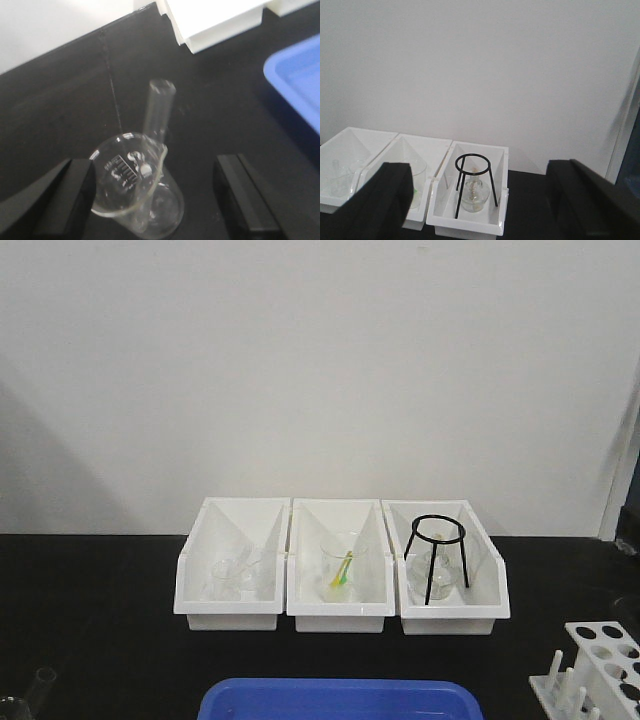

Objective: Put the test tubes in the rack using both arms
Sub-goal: 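Close the left gripper on the test tube and lift it out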

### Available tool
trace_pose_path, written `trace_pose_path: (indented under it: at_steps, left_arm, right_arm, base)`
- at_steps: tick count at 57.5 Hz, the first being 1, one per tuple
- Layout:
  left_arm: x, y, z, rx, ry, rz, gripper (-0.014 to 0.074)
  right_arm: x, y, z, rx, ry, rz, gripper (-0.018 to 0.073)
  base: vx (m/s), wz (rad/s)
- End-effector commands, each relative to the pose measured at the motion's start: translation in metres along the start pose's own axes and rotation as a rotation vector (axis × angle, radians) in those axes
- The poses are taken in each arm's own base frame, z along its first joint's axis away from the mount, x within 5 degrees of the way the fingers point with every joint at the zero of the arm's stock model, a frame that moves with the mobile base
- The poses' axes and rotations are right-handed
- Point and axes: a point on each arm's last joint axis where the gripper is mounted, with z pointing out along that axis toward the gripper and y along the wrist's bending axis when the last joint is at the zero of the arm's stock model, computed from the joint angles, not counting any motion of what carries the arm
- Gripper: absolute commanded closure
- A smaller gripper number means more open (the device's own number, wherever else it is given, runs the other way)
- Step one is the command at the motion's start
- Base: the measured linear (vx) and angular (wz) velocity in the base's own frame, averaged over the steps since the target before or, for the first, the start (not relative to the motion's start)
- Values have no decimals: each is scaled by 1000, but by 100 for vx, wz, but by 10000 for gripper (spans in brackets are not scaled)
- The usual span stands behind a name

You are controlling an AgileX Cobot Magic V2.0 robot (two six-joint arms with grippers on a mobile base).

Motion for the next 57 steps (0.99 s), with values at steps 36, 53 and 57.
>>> trace_pose_path:
  at_steps: [36, 53, 57]
  left_arm:
    - [-26, 9, 68, -101, -250, 71, 7]
    - [-18, 7, 93, -101, -234, 65, 11]
    - [-17, 7, 96, -100, -230, 65, 31]
  right_arm:
    - [-20, -3, -3, 32, -122, -32, 138]
    - [-20, -3, -3, 32, -122, -32, 138]
    - [-20, -3, -3, 32, -122, -32, 138]
  base:
    - [0, 0]
    - [0, 0]
    - [0, 0]
